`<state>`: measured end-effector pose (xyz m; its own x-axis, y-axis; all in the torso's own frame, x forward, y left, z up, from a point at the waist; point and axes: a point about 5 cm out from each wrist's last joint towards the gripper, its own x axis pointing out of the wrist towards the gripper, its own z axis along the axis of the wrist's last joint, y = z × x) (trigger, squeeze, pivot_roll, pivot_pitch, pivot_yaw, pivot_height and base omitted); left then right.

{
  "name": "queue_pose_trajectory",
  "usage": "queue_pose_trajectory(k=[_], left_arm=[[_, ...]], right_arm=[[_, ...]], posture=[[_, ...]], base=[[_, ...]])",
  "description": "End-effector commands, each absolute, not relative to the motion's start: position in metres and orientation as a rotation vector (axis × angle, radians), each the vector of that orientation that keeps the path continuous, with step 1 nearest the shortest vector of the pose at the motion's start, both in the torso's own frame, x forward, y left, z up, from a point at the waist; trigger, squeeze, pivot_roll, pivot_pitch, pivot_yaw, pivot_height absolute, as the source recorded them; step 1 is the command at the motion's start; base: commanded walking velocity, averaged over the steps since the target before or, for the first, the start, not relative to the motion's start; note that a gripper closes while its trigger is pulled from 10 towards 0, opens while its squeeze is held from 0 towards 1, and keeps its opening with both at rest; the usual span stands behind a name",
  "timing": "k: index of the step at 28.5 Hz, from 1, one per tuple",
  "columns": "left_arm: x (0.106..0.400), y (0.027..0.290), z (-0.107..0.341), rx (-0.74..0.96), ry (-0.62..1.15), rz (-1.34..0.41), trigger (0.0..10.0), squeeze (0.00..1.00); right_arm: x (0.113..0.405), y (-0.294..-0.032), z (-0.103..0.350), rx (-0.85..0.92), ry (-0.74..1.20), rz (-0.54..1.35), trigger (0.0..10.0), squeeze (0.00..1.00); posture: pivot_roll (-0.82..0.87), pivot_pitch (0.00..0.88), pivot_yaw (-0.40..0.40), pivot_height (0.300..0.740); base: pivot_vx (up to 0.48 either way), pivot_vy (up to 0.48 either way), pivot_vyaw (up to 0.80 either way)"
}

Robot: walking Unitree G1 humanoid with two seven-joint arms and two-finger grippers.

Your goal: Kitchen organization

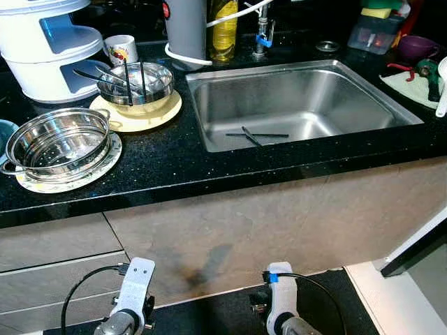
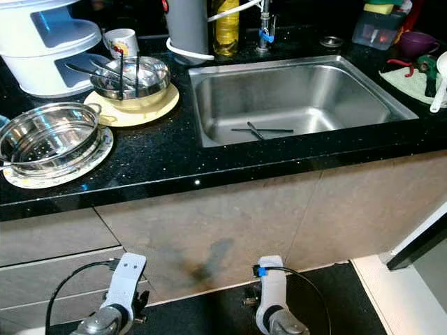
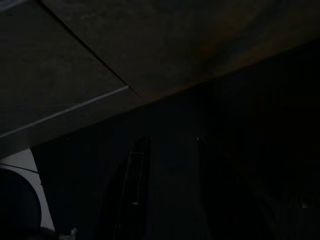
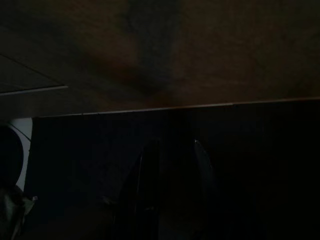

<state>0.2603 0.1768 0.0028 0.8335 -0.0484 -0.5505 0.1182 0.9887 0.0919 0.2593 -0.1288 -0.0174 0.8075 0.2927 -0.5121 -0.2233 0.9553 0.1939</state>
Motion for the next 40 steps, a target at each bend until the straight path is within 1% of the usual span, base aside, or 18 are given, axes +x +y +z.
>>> queue_pose_trajectory(k=[1,21,25,29,33,40], left_arm=[[0.2550,0.1742,-0.0043,0.105,0.594,-0.079,10.0,0.00],[0.2594,0.1735,-0.0003,0.075,0.509,-0.069,10.0,0.00],[0.2604,0.1731,0.0012,0.101,0.495,-0.094,10.0,0.00],[0.2608,0.1740,0.0014,0.101,0.494,-0.087,10.0,0.00],[0.2620,0.1768,0.0011,0.064,0.493,-0.047,10.0,0.00],[0.2620,0.1762,0.0011,0.084,0.487,-0.068,10.0,0.00]], right_arm=[[0.2547,-0.1327,-0.0230,0.124,0.586,0.263,10.0,0.00],[0.2594,-0.1319,-0.0211,0.100,0.553,0.291,10.0,0.00],[0.2601,-0.1317,-0.0206,0.101,0.546,0.295,10.0,0.00],[0.2609,-0.1314,-0.0196,0.100,0.540,0.299,10.0,0.00],[0.2612,-0.1311,-0.0192,0.095,0.533,0.307,10.0,0.00],[0.2641,-0.1309,-0.0157,0.092,0.509,0.316,10.0,0.00]], posture=[[-0.09,0.206,-0.017,0.740],[-0.09,0.205,-0.021,0.740],[-0.09,0.201,-0.020,0.740],[-0.09,0.201,-0.020,0.740],[-0.09,0.189,-0.021,0.740],[-0.09,0.182,-0.022,0.740]], base=[[0.000,0.000,0.00],[0.000,0.000,0.00],[0.000,0.000,0.00],[0.000,-0.480,0.00],[0.000,0.000,0.00],[0.000,0.000,0.00]])
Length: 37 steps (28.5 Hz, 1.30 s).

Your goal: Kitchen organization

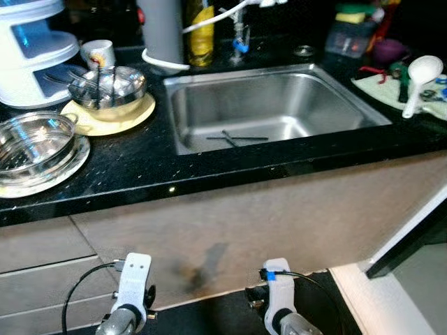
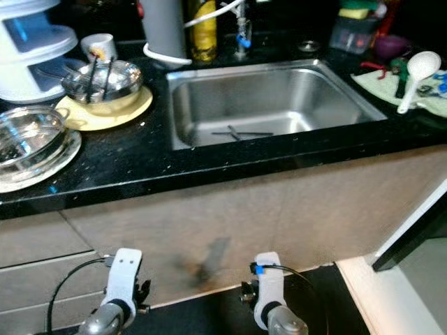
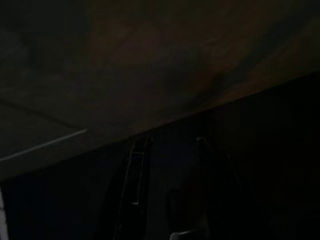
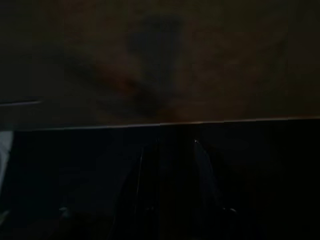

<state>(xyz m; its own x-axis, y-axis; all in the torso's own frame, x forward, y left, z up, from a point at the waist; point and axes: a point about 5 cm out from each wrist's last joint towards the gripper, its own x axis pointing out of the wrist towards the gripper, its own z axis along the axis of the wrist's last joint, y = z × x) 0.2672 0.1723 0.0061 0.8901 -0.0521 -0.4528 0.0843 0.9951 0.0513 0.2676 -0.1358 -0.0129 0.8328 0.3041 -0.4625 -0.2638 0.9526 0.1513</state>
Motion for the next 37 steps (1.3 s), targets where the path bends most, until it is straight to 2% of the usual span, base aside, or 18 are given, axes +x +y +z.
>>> queue_pose_trajectory(k=[1,16,20,24,25,26,29,34,37], left_arm=[[0.262,0.176,0.002,0.091,0.483,-0.072,10.0,0.00],[0.255,0.190,0.008,0.150,0.437,-0.116,10.0,0.00],[0.250,0.187,0.030,0.051,0.325,-0.261,10.0,0.00],[0.235,0.167,0.068,-0.100,0.219,-0.610,10.0,0.00],[0.235,0.167,0.068,-0.100,0.219,-0.610,10.0,0.00],[0.230,0.162,0.089,-0.104,0.178,-0.733,10.0,0.00],[0.222,0.154,0.120,-0.109,0.182,-0.928,10.0,0.00],[0.222,0.151,0.146,-0.086,0.147,-1.013,10.0,0.00],[0.238,0.152,0.201,0.005,-0.011,-1.034,10.0,0.00]], right_arm=[[0.265,-0.131,-0.015,0.092,0.506,0.317,10.0,0.00],[0.265,-0.129,-0.011,0.094,0.477,0.368,10.0,0.00],[0.263,-0.123,0.000,0.146,0.438,0.494,10.0,0.00],[0.256,-0.114,0.026,0.267,0.384,0.708,10.0,0.00],[0.256,-0.114,0.026,0.267,0.384,0.708,10.0,0.00],[0.252,-0.113,0.040,0.301,0.361,0.792,10.0,0.00],[0.246,-0.112,0.063,0.338,0.334,0.936,10.0,0.00],[0.242,-0.110,0.080,0.346,0.312,1.032,10.0,0.00],[0.241,-0.106,0.116,0.376,0.246,1.167,10.0,0.00]], posture=[[-0.09,0.182,-0.022,0.740],[-0.09,0.172,-0.031,0.740],[-0.09,0.174,-0.033,0.740],[-0.09,0.178,-0.036,0.740],[-0.09,0.178,-0.036,0.740],[-0.09,0.178,-0.038,0.740],[-0.09,0.178,-0.041,0.740],[-0.09,0.176,-0.043,0.740],[-0.08,0.175,-0.050,0.740]], base=[[0.000,0.000,0.00],[0.000,0.000,0.00],[0.000,0.000,0.00],[0.000,0.000,0.00],[0.000,0.000,0.00],[0.000,0.000,0.00],[0.000,0.000,0.00],[0.000,0.000,0.00],[0.000,0.000,0.00]])
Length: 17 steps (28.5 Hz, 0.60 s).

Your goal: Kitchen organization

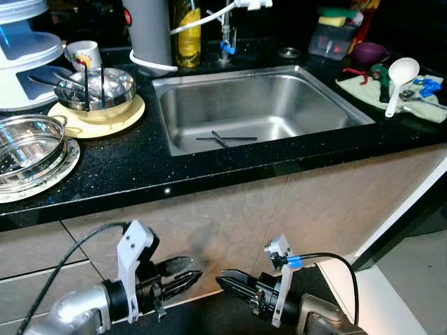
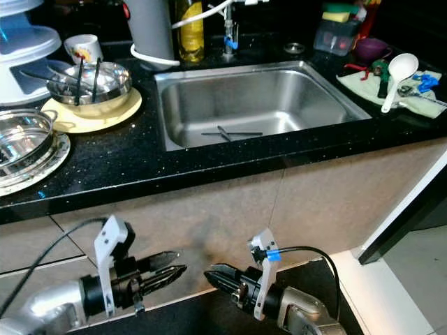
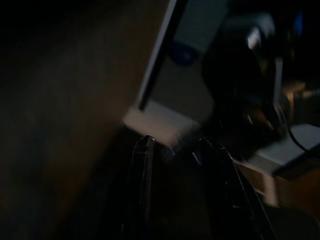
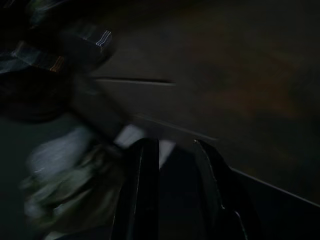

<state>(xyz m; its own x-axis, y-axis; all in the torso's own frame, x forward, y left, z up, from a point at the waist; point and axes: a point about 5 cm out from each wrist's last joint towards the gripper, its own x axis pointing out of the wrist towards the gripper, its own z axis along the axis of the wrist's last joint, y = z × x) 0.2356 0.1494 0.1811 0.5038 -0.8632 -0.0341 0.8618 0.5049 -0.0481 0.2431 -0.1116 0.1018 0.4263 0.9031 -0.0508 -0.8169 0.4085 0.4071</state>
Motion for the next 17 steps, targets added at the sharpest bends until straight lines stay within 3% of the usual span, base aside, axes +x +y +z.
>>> queue_pose_trajectory(k=[1,2,5,8,12,13,15,16,17], left_arm=[[0.238,0.152,0.201,0.005,-0.011,-1.034,10.0,0.00],[0.248,0.155,0.218,0.042,-0.081,-0.983,10.0,0.00],[0.301,0.191,0.267,0.147,-0.180,-0.513,10.0,0.00],[0.317,0.230,0.301,0.133,-0.163,-0.203,10.0,0.00],[0.317,0.251,0.313,0.212,-0.126,-0.075,10.0,0.00],[0.315,0.272,0.320,0.373,-0.063,0.067,10.0,0.00],[0.315,0.272,0.320,0.373,-0.063,0.067,10.0,0.00],[0.313,0.287,0.331,0.431,-0.033,0.157,10.0,0.16],[0.313,0.289,0.335,0.433,-0.027,0.173,10.0,0.16]], right_arm=[[0.241,-0.106,0.116,0.376,0.246,1.167,10.0,0.00],[0.243,-0.105,0.126,0.379,0.216,1.190,10.0,0.00],[0.252,-0.102,0.162,0.420,0.102,1.217,10.0,0.00],[0.259,-0.103,0.189,0.425,0.012,1.201,10.0,0.00],[0.264,-0.103,0.200,0.420,-0.028,1.175,10.0,0.00],[0.263,-0.102,0.205,0.408,-0.030,1.172,10.0,0.00],[0.263,-0.102,0.205,0.408,-0.030,1.172,10.0,0.00],[0.261,-0.101,0.209,0.404,-0.023,1.181,10.0,0.00],[0.261,-0.101,0.210,0.405,-0.019,1.183,10.0,0.00]], posture=[[-0.08,0.175,-0.050,0.740],[-0.08,0.174,-0.051,0.740],[-0.08,0.172,-0.050,0.740],[-0.08,0.171,-0.048,0.740],[-0.07,0.174,-0.047,0.740],[-0.07,0.174,-0.047,0.740],[-0.07,0.174,-0.047,0.740],[-0.07,0.179,-0.045,0.740],[-0.07,0.179,-0.045,0.740]], base=[[0.000,0.000,0.00],[0.000,0.000,0.00],[0.000,0.000,0.00],[0.000,0.000,0.00],[0.000,0.000,0.00],[0.000,0.000,0.00],[0.000,0.000,0.00],[0.000,0.000,0.00],[0.000,0.000,0.00]])
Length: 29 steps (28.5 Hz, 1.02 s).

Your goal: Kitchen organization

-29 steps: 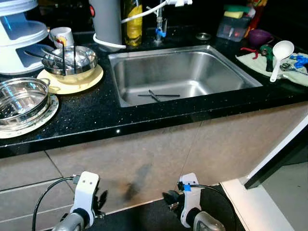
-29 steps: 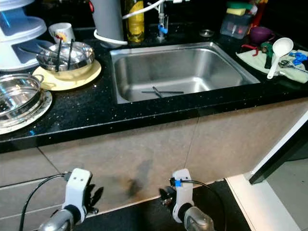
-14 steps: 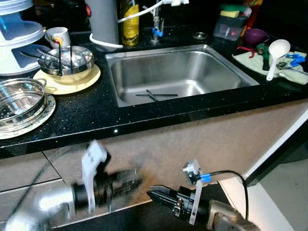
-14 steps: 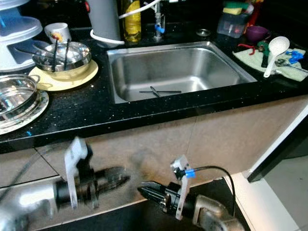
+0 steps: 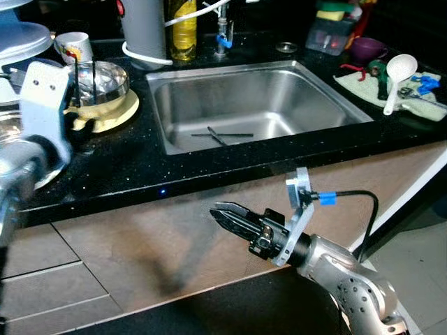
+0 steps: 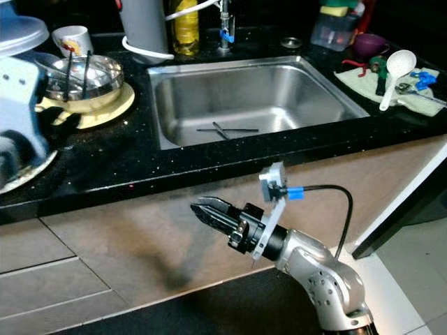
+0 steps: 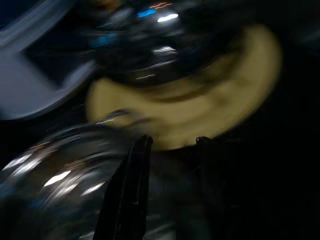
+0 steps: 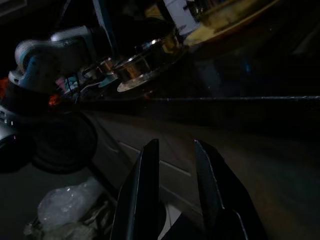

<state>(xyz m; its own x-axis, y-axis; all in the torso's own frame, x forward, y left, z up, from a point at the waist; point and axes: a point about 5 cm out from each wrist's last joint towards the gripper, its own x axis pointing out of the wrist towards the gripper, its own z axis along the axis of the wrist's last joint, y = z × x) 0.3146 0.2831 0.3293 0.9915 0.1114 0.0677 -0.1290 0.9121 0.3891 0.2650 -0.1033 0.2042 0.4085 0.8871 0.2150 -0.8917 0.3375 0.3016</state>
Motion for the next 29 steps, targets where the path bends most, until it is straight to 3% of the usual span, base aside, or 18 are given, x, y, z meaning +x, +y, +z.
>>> queue_pose_trajectory(k=[1,3,10,11,29], left_arm=[[0.312,0.290,0.339,0.451,-0.018,0.163,10.0,0.95],[0.311,0.284,0.345,0.488,0.013,0.105,10.0,1.00],[0.307,0.272,0.353,0.495,0.055,0.013,10.0,1.00],[0.306,0.268,0.357,0.480,0.063,-0.004,10.0,0.00],[0.285,0.284,0.348,0.599,0.403,0.038,10.0,0.00]], right_arm=[[0.260,-0.101,0.211,0.403,-0.016,1.184,10.0,0.00],[0.259,-0.102,0.212,0.401,-0.010,1.179,10.0,0.00],[0.258,-0.104,0.214,0.396,0.003,1.173,10.0,0.00],[0.258,-0.104,0.214,0.393,0.008,1.171,10.0,0.00],[0.256,-0.108,0.213,0.399,0.061,1.173,10.0,0.00]], posture=[[-0.07,0.179,-0.045,0.740],[-0.08,0.182,-0.040,0.740],[-0.08,0.184,-0.039,0.740],[-0.07,0.185,-0.041,0.740],[-0.07,0.179,-0.038,0.740]], base=[[0.000,0.000,0.00],[0.000,0.000,0.00],[0.000,0.000,0.00],[0.000,0.000,0.00],[0.000,0.000,0.00]])
